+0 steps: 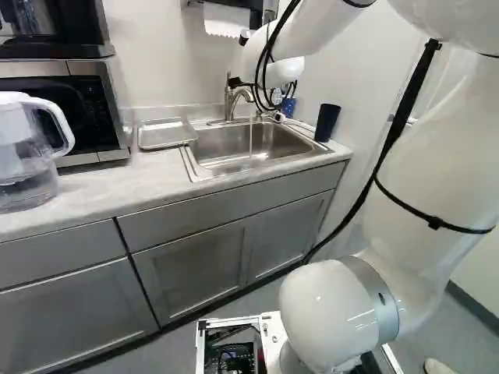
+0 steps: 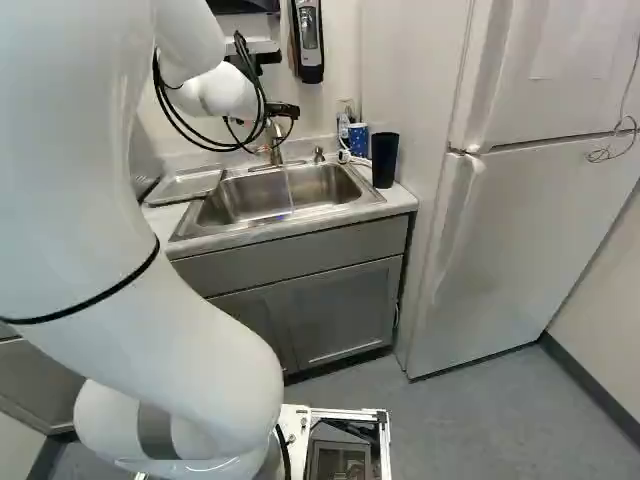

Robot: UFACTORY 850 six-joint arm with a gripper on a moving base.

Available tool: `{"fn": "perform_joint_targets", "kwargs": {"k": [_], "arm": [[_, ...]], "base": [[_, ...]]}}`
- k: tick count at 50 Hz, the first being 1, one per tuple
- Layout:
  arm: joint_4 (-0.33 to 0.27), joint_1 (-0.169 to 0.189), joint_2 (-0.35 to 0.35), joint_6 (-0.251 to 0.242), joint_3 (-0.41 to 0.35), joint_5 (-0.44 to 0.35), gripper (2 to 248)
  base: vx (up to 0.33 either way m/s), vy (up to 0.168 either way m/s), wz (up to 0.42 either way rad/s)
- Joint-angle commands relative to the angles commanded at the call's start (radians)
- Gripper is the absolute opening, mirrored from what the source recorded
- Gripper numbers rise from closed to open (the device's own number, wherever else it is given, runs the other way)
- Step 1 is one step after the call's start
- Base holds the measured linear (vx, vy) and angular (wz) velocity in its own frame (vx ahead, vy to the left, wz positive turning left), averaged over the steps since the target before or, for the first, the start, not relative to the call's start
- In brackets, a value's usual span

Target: Rinse the cup and place it in the tray

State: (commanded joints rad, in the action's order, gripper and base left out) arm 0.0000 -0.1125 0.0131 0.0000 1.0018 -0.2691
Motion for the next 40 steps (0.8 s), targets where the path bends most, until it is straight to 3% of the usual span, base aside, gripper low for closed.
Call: {"fn": "perform_joint_targets", "kwargs": {"k": [22, 40], "arm": [[0.006, -0.004, 0.061, 0.000, -0.060, 0.005, 247], [0.056, -0.004, 0.064, 0.000, -0.063, 0.005, 247]], "base": [[0.000, 0.000, 0.000], [0.000, 0.000, 0.000]]}}
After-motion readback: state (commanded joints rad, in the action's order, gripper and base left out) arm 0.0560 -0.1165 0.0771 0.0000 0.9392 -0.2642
